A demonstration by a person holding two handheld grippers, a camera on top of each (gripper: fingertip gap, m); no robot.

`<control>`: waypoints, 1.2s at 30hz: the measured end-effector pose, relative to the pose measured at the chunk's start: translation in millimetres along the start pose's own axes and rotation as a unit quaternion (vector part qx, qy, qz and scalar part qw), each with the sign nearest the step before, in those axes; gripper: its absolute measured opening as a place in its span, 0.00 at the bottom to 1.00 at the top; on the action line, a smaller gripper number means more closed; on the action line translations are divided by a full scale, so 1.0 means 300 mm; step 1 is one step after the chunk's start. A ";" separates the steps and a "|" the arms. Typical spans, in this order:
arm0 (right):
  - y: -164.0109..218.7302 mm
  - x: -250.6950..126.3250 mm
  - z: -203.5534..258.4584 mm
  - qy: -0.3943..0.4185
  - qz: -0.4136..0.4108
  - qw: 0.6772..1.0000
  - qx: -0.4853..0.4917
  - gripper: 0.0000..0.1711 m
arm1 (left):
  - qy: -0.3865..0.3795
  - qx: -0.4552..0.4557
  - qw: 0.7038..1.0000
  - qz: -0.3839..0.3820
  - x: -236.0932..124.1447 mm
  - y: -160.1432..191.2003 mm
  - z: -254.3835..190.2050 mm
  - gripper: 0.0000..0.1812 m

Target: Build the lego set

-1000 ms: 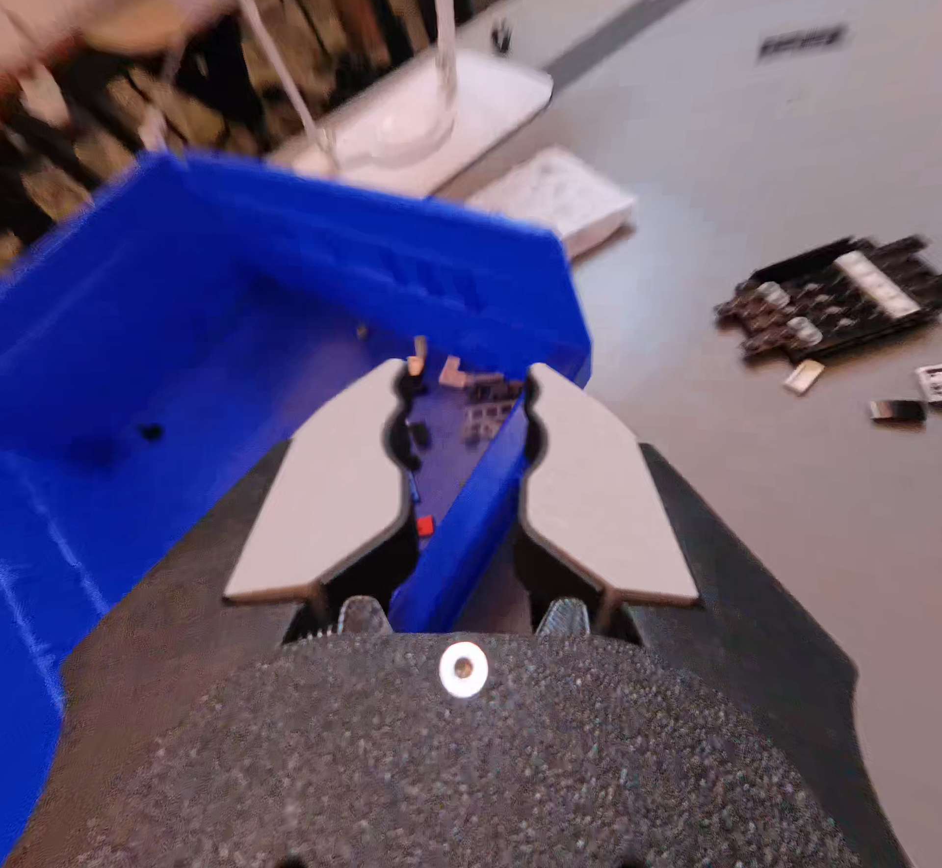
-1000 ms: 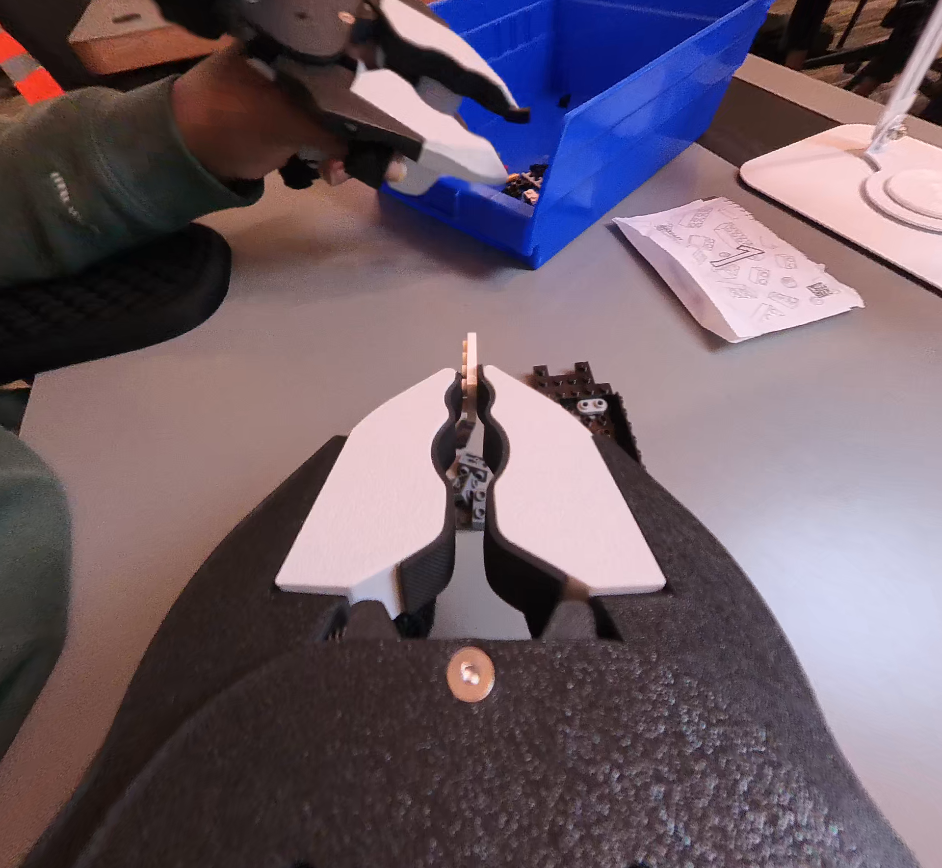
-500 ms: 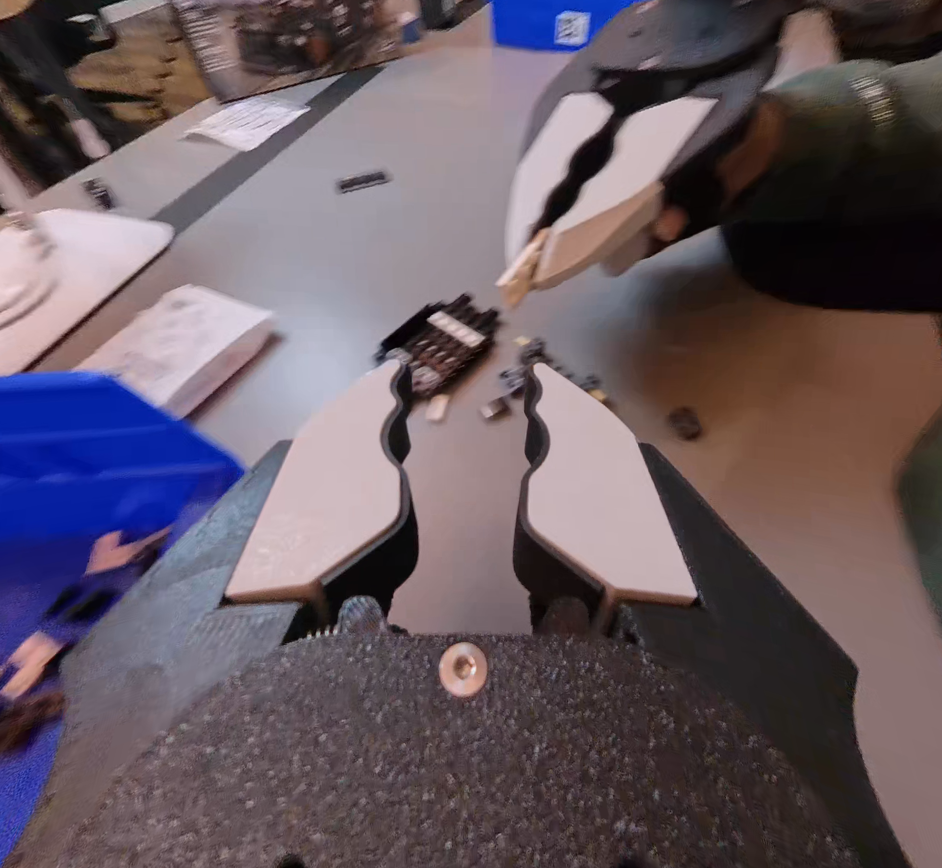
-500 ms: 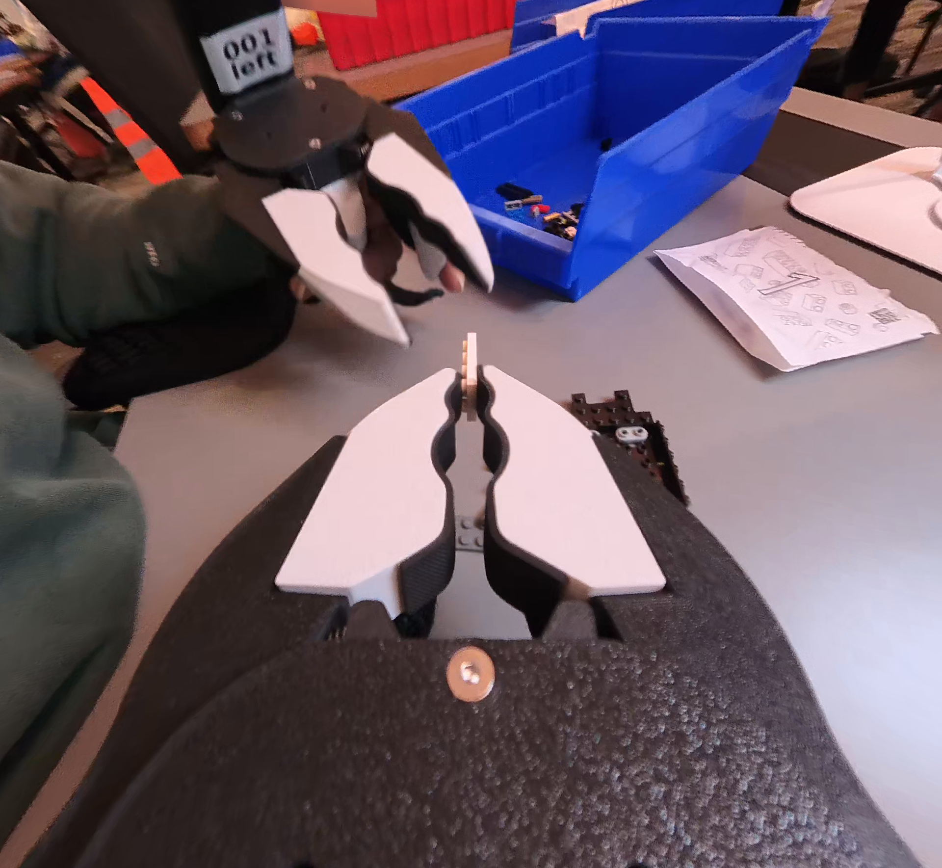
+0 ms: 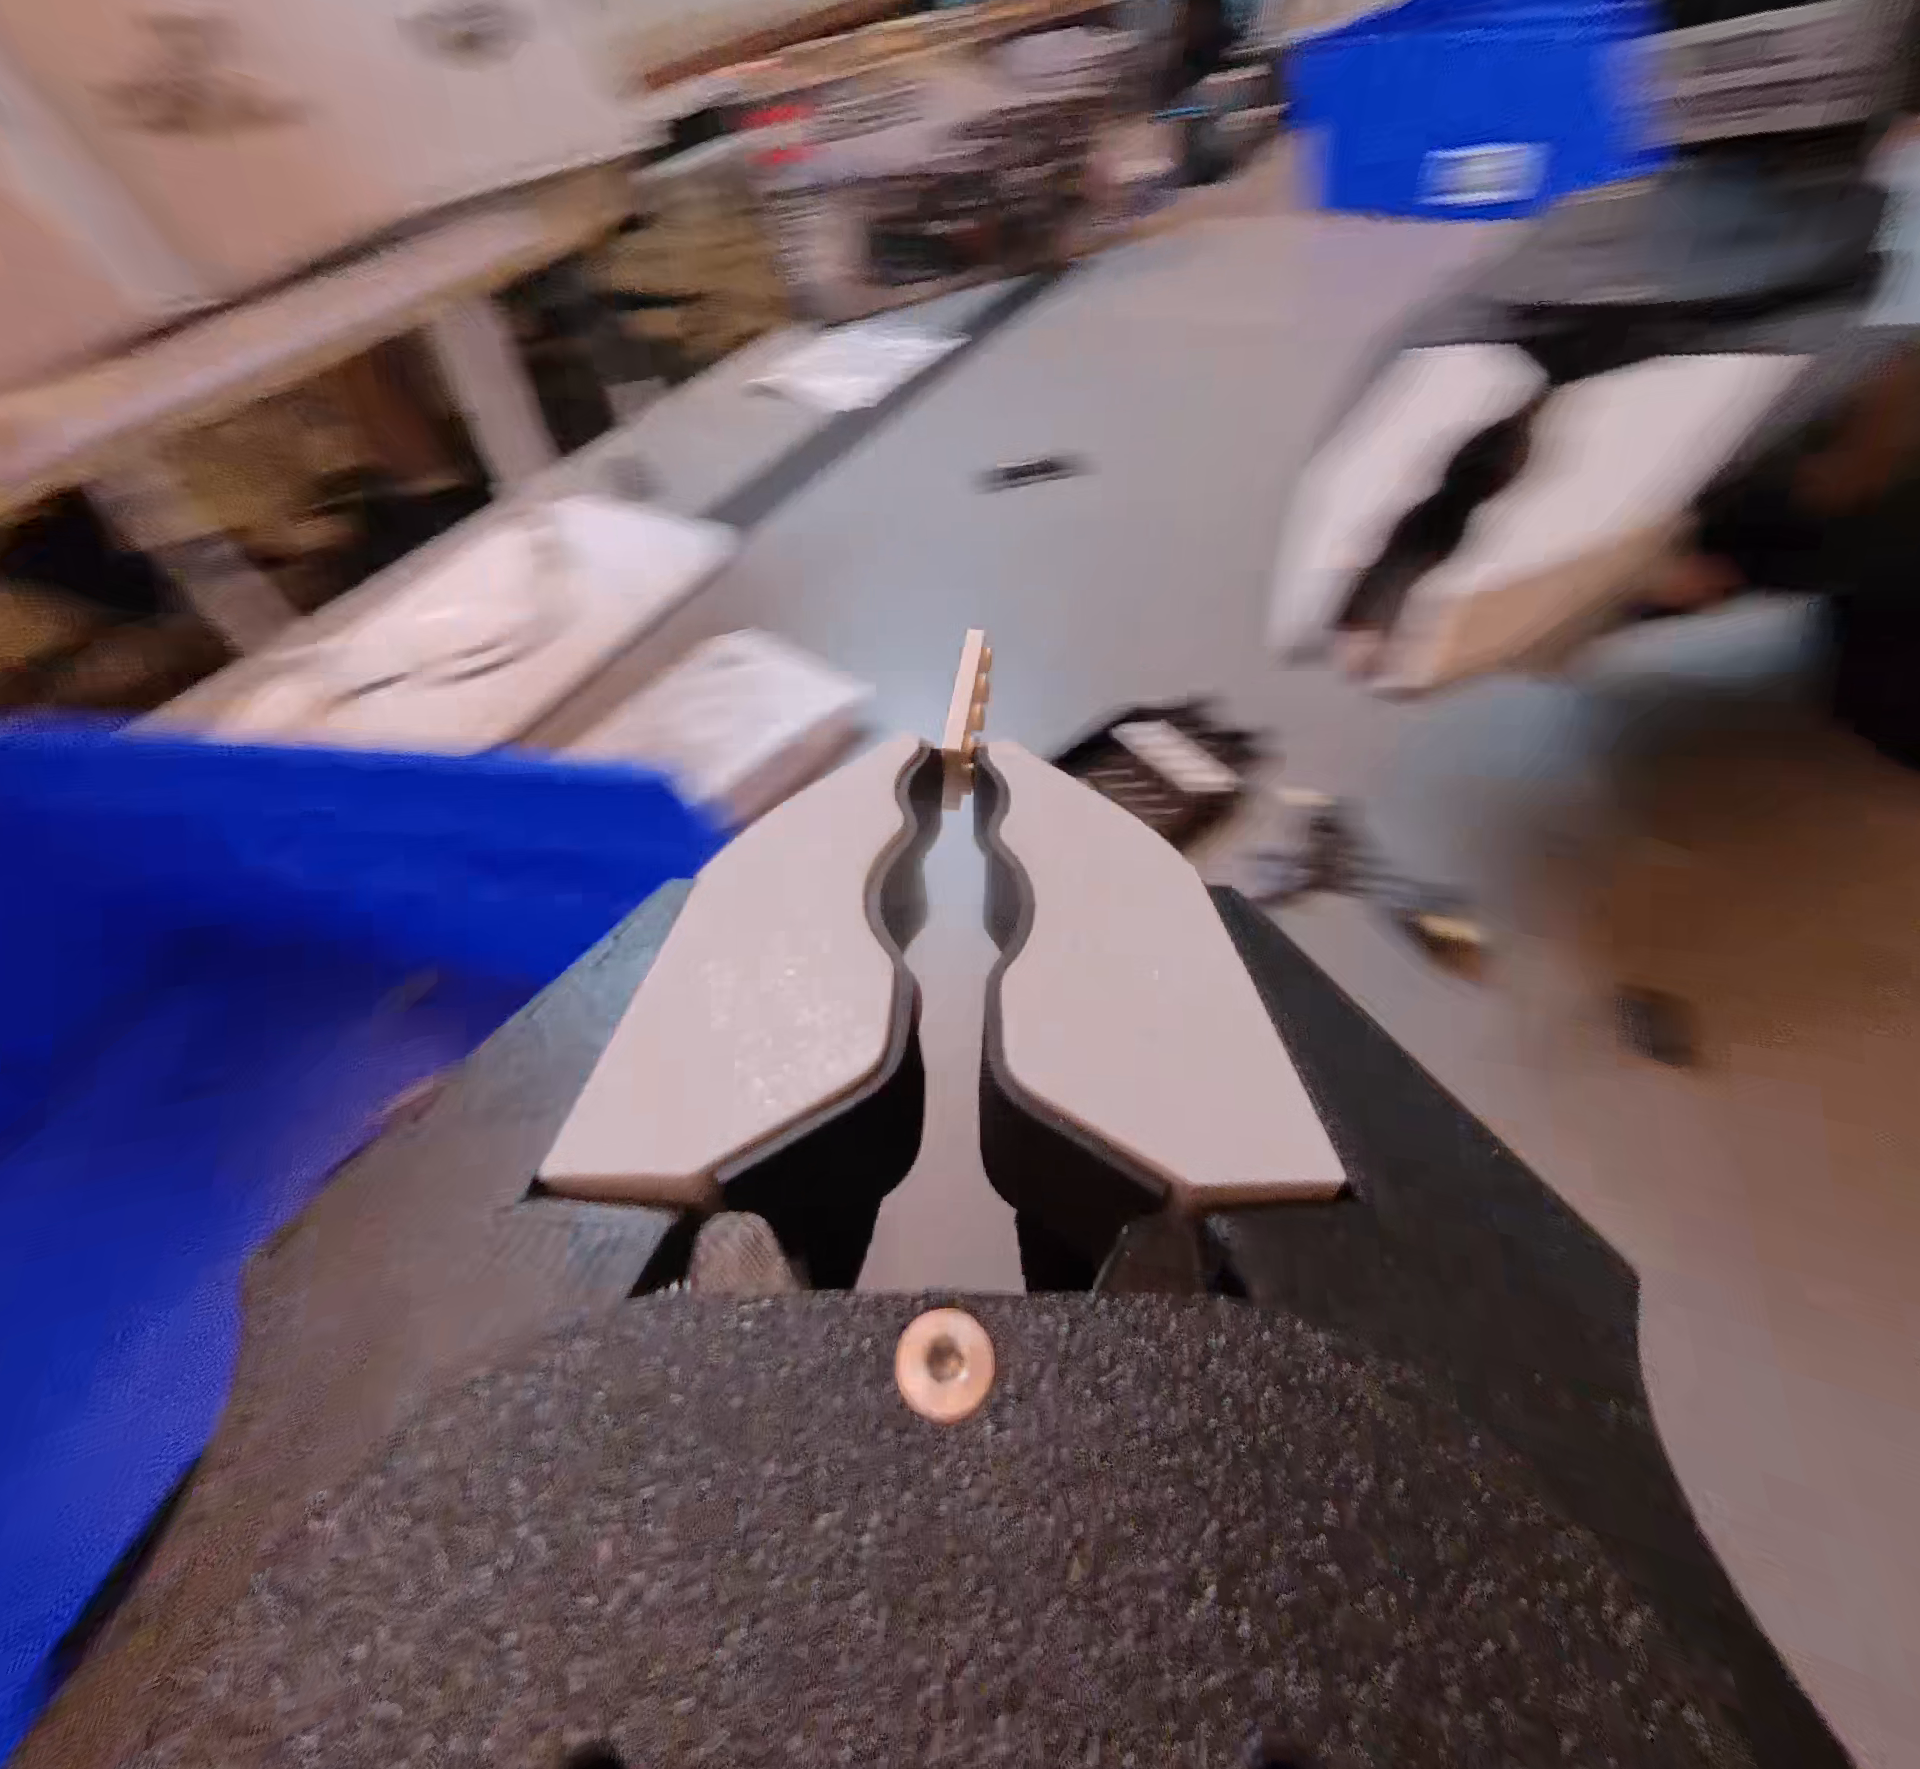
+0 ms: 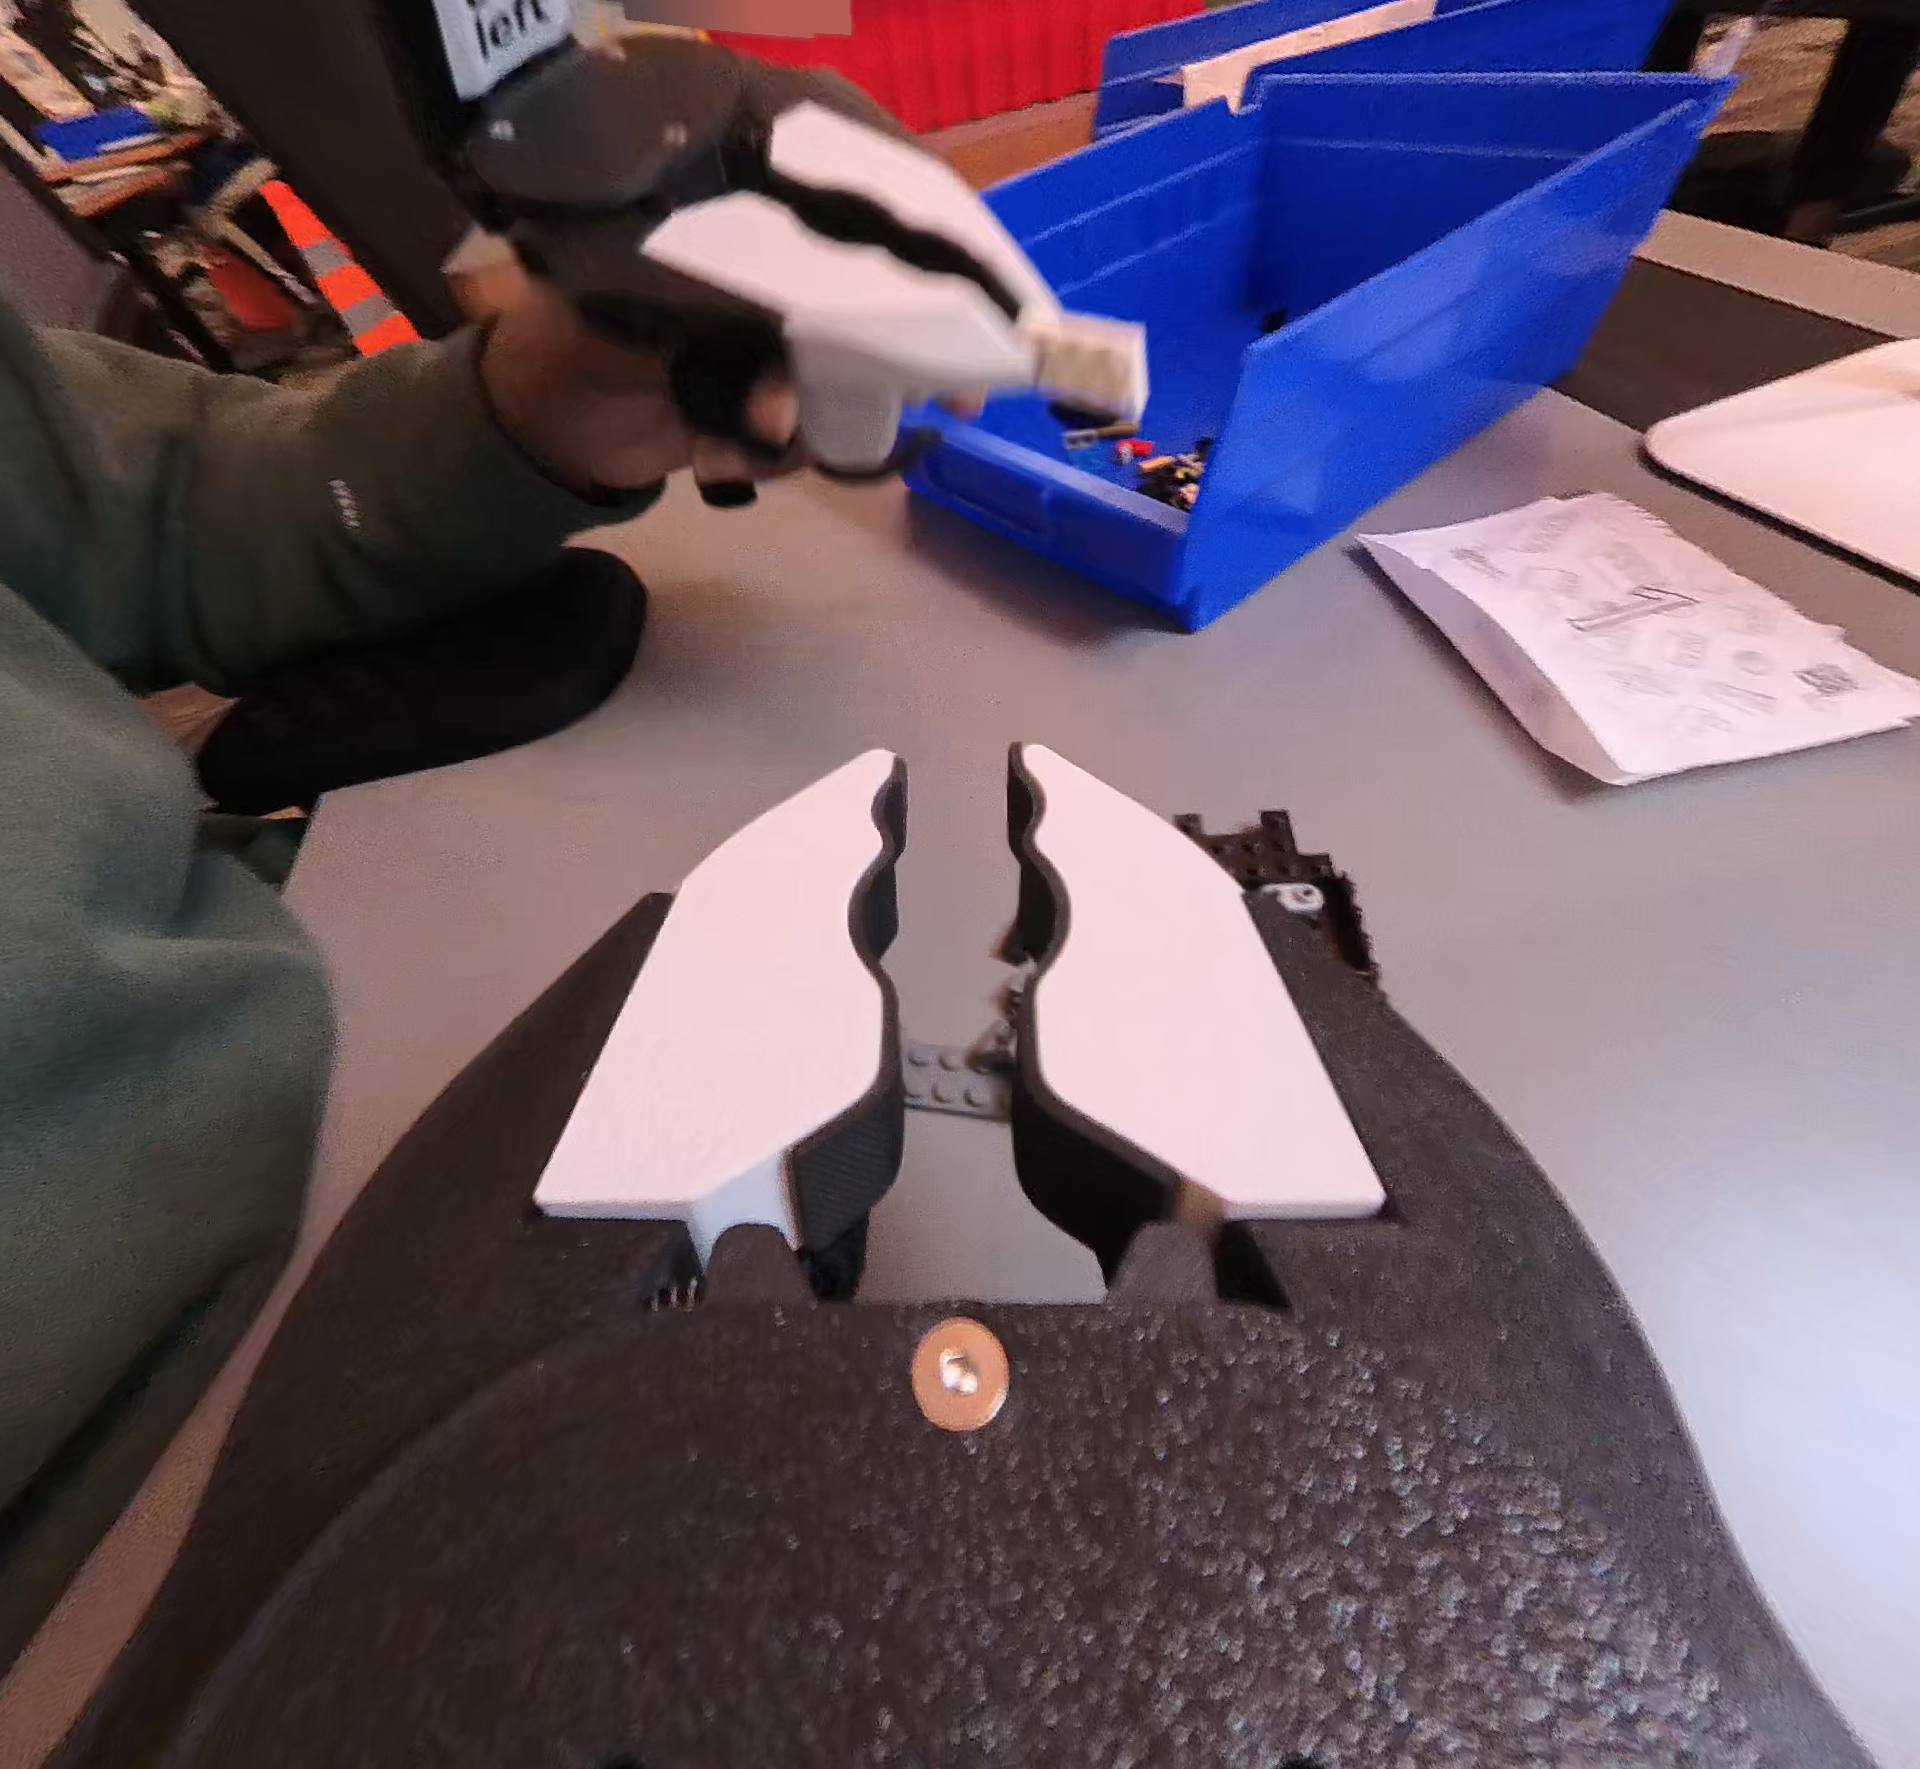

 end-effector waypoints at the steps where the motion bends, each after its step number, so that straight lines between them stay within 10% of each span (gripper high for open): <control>1: 0.005 -0.002 -0.008 0.008 0.007 1.000 -0.004 0.10 | -0.083 0.003 0.996 0.015 -0.017 0.013 0.076 0.03; 3: 0.019 0.001 -0.020 0.023 0.027 0.999 -0.011 0.10 | -0.184 -0.001 0.980 0.082 -0.044 0.071 0.186 0.08; 9: 0.089 0.037 -0.016 0.037 0.111 0.992 -0.042 0.10 | -0.166 -0.016 0.977 0.131 -0.028 0.134 0.193 0.35; 14: 0.121 0.048 -0.017 0.047 0.162 0.983 -0.066 0.11 | 0.005 0.062 0.994 0.085 0.031 0.103 -0.006 0.19; 21: 0.139 0.018 -0.026 0.040 0.210 0.976 -0.044 0.16 | 0.165 0.057 0.966 0.191 0.164 0.239 -0.246 0.23; 36: 0.177 0.073 -0.039 0.088 0.267 0.959 -0.034 0.20 | 0.047 0.118 0.984 0.121 0.117 0.105 -0.112 0.00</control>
Point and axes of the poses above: each gripper's, where its closed fingertips meet, x out along the fingers, y out of its underside, z = x × y across the jaws, the point moved 6 cm from there along -x, back along the fingers, and after that the axes turned 6 degrees about -z, right-handed, at the moved point
